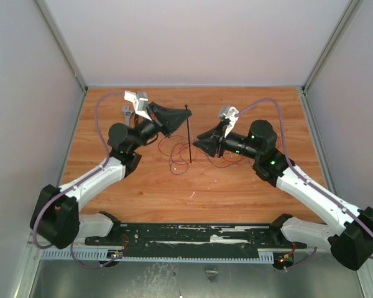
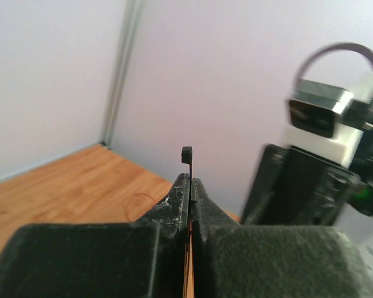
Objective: Zip-tie the wires
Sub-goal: Pick up the ribbon at the center of the board, then tie the cable at the center of the board.
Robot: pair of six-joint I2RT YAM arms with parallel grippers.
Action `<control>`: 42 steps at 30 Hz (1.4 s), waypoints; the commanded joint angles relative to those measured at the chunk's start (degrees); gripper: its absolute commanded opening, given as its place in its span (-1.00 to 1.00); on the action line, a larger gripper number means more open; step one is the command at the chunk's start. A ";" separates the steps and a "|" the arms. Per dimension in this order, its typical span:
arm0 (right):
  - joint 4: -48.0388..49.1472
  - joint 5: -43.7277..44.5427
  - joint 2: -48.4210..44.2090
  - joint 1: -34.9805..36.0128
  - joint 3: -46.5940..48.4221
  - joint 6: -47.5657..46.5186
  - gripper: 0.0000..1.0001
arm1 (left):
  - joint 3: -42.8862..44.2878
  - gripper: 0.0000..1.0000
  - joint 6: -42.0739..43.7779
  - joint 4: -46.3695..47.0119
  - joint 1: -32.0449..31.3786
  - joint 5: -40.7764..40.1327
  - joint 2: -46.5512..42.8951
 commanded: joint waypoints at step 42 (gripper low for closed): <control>-2.25 8.30 -9.53 -14.60 -11.77 -2.91 -0.33 | 55.15 -1.00 -1.13 9.56 6.91 2.61 70.44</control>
